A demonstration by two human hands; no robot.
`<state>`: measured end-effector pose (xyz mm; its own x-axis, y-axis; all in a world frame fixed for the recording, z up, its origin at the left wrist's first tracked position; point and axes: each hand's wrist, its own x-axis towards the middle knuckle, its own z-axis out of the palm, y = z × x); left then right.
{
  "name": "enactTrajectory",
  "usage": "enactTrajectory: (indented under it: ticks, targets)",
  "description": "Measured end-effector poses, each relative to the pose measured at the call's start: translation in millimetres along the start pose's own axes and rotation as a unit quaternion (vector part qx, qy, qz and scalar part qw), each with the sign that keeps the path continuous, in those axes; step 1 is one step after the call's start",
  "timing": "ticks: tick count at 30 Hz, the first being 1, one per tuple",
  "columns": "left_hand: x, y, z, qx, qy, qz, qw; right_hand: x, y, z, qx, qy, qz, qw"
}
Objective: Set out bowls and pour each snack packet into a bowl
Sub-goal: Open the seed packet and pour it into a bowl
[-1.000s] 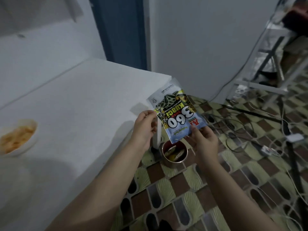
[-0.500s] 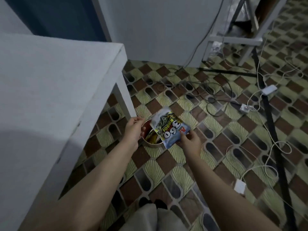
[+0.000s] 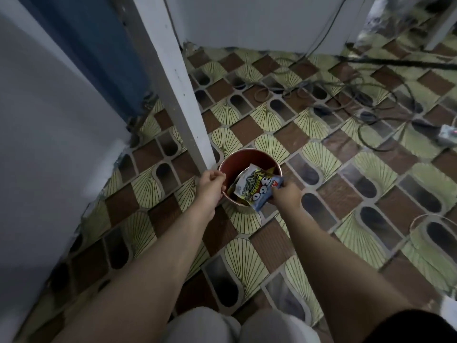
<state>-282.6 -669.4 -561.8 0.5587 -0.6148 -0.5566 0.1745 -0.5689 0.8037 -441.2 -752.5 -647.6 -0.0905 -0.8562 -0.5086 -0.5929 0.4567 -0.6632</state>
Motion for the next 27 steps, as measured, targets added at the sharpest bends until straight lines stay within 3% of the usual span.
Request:
enactTrajectory:
  ticks: [5,12,16,20,23,27]
  targets:
    - [18.3,-6.7,7.0,0.009,-0.009,0.017,1.0,12.0,-3.3,16.8,0.041,0.031,0.051,0.997]
    - [-16.4,21.5,-0.3,0.013,-0.001,0.03,0.999,-24.3,-45.6,3.4,0.094,-0.007,-0.017,0.995]
    - [-59.4,62.4,-8.3,0.014,0.0,0.069,0.998,-72.5,-77.3,-25.3,0.204,0.031,-0.054,0.977]
    - [-128.7,131.1,-24.6,0.014,-0.007,0.156,0.988,-161.8,-149.7,-93.6,0.255,0.063,-0.14,0.955]
    - [-196.5,195.2,-52.9,-0.005,-0.007,0.246,0.969,-233.6,-213.2,-145.5,0.306,0.069,-0.248,0.916]
    - [-282.6,281.2,-117.6,-0.035,0.05,0.339,0.939,-339.5,-300.4,-196.1,0.358,-0.002,-0.351,0.865]
